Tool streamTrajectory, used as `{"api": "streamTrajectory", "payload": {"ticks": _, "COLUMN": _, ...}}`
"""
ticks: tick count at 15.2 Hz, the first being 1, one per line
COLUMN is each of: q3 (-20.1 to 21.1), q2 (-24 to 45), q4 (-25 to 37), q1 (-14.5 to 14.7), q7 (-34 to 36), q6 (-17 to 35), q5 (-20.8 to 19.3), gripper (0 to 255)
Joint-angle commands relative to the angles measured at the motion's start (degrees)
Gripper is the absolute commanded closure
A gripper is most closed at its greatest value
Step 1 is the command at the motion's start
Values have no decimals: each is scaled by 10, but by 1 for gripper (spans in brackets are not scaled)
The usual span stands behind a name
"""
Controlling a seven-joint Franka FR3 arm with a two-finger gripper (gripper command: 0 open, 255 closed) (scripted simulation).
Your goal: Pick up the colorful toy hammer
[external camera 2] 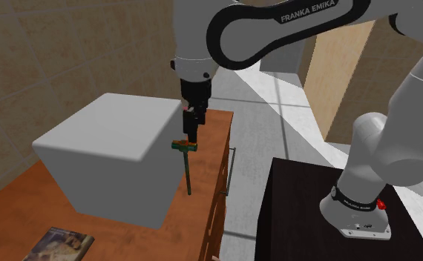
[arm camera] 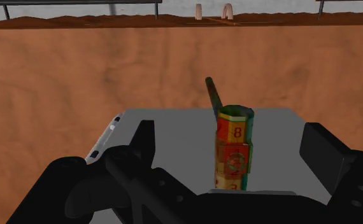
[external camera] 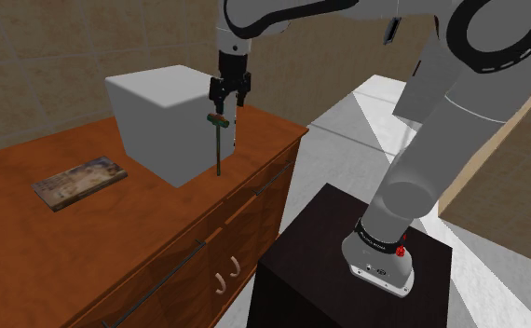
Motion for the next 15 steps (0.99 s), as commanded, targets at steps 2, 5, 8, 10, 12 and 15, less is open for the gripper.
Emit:
{"api": "streamTrajectory", "payload": {"ticks": 2, "q3": 8, "q2": 69, "q4": 61, "q1": 4, "q7": 17, "q6": 6, "q5": -14, "gripper": 0}}
{"api": "streamTrajectory", "payload": {"ticks": 5, "q3": 9, "q2": 90, "q4": 65, "q1": 6, "q7": 21, "q6": 22, "q5": -19, "gripper": 0}}
{"api": "streamTrajectory", "payload": {"ticks": 8, "q3": 9, "q2": 94, "q4": 47, "q1": 6, "q7": 21, "q6": 45, "q5": -19, "gripper": 0}}
{"api": "streamTrajectory", "payload": {"ticks": 10, "q3": 9, "q2": 97, "q4": 36, "q1": 6, "q7": 21, "q6": 59, "q5": -20, "gripper": 0}}
{"api": "streamTrajectory", "payload": {"ticks": 12, "q3": 9, "q2": 98, "q4": 32, "q1": 6, "q7": 21, "q6": 64, "q5": -20, "gripper": 0}}
{"api": "streamTrajectory", "payload": {"ticks": 15, "q3": 10, "q2": 100, "q4": 33, "q1": 6, "q7": 22, "q6": 64, "q5": -20, "gripper": 255}}
